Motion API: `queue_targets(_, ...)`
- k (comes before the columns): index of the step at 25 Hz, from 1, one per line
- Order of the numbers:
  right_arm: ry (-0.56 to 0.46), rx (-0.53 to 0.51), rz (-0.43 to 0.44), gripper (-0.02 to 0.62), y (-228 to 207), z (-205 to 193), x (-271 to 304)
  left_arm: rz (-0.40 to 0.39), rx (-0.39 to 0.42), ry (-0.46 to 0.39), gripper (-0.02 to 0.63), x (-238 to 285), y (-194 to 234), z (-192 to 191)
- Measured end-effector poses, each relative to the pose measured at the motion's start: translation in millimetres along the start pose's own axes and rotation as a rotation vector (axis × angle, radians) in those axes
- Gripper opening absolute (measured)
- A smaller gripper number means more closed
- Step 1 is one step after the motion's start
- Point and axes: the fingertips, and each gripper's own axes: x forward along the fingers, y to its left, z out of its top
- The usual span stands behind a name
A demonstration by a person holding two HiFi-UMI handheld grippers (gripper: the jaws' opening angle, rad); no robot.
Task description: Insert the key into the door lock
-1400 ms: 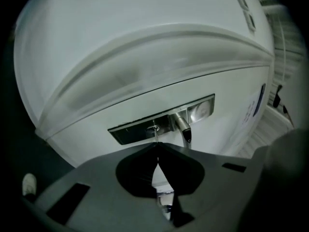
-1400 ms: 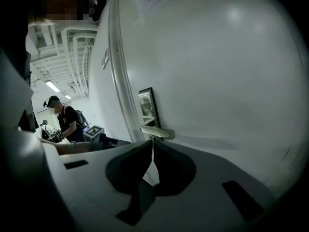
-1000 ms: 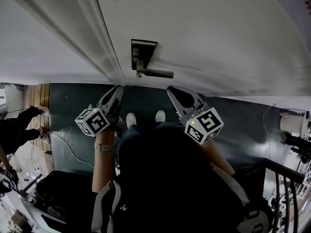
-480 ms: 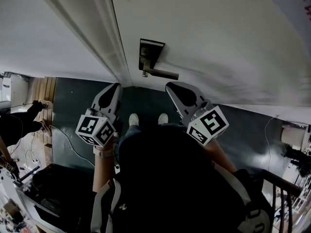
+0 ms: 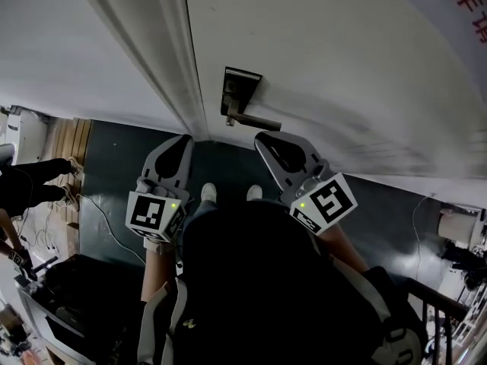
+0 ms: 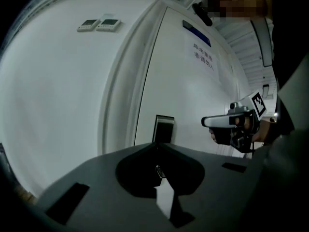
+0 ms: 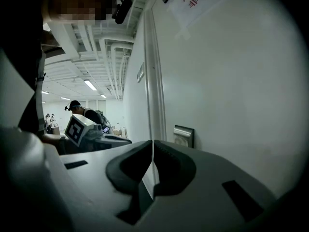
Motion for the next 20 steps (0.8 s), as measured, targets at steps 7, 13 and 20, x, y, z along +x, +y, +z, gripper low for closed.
queue_targets(7,-0.006,-0.021,0.023,0.023,0,2,-1,0.020,0.018,-0.022,0.009,-3,-2,8)
queue_targets(13,-0.013,-0.010,0.029,0.023,-1,1,-2,0.037,-0.004,-0.008,0.009,-4,-6,11)
queue_targets(20,-0.002,-0.007,0.029,0.023,-1,-3,-5,0.059,-0.005,-0.021,0.009,-7,-7,10)
